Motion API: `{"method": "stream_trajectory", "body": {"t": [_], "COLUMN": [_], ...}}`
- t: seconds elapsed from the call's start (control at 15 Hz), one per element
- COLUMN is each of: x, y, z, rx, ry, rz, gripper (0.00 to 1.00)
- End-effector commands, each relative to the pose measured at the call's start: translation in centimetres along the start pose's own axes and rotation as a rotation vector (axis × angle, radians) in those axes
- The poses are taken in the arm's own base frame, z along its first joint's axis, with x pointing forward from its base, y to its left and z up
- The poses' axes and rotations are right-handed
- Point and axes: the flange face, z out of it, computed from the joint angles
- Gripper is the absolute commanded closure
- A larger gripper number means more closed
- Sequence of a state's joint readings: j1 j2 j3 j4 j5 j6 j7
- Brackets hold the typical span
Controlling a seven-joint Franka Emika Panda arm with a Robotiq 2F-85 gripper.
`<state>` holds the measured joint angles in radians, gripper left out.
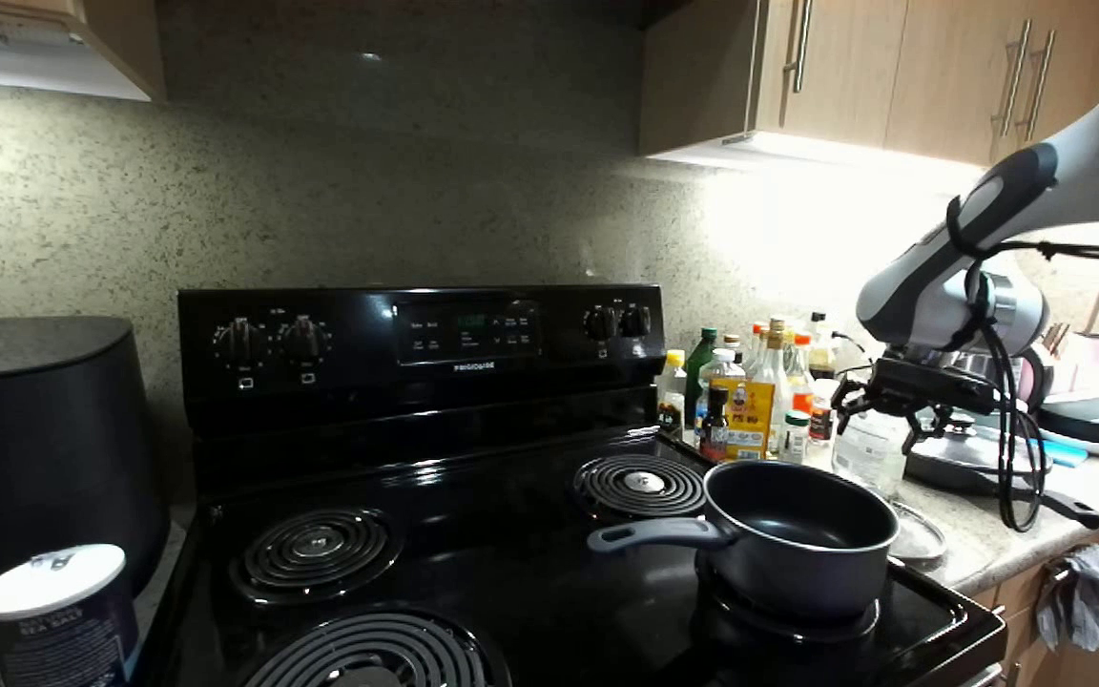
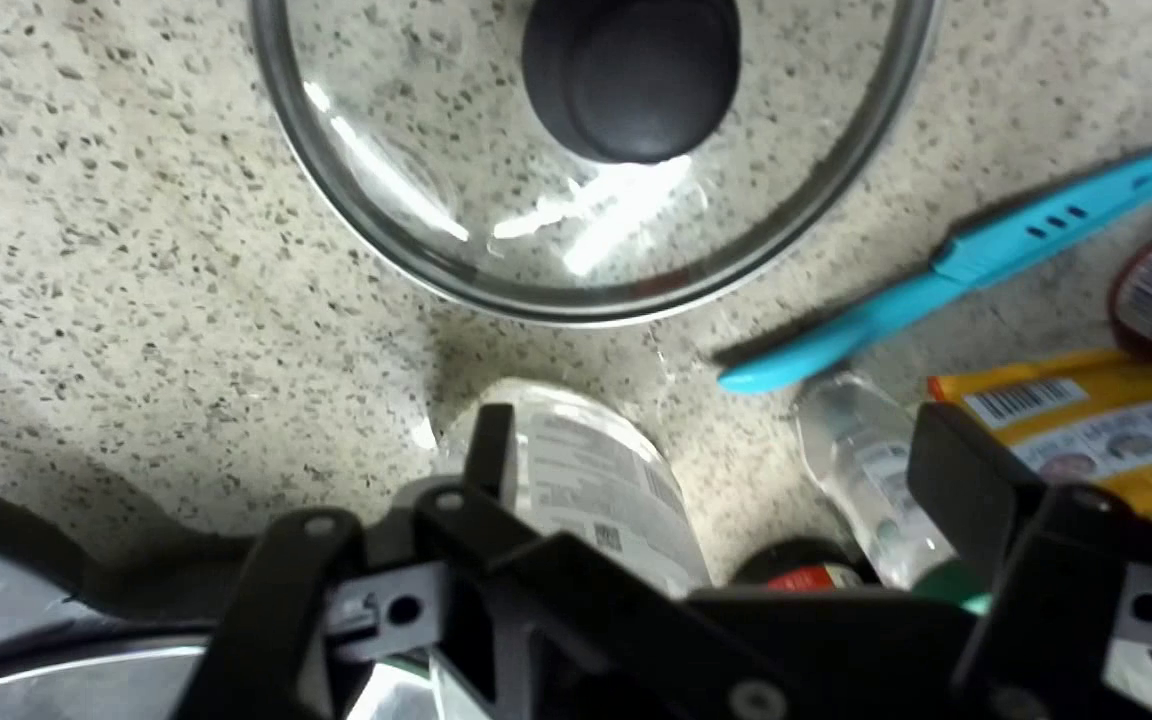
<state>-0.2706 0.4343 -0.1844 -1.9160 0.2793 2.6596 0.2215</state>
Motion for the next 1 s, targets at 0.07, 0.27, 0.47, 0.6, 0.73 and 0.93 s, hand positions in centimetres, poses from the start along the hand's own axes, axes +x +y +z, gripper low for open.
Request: {"method": "stream_trajectory", "body": {"t": [0.07,0.27,0.47,0.6,0.73,0.93], "x": [-0.5,-0.9,-1.4,-1.6,-1.8,-1.9], "y": [0.6,1.0,1.0,0.9,0.6,-0.7], "z": [-2.7,-1.6,1.8,3.9,5.7,7.4], "rx": [0.06,0.006,-0.092,-0.144,-0.203,-0.271], "ry": [0.059,0.005,-0.139,-0.237,-0.328,-0.399], "rz": [0.04,0.0,-0.102,-0.154,-0.193,-0.234], "gripper": [0.0,0.0,0.0,0.0,0.0,0.0]}}
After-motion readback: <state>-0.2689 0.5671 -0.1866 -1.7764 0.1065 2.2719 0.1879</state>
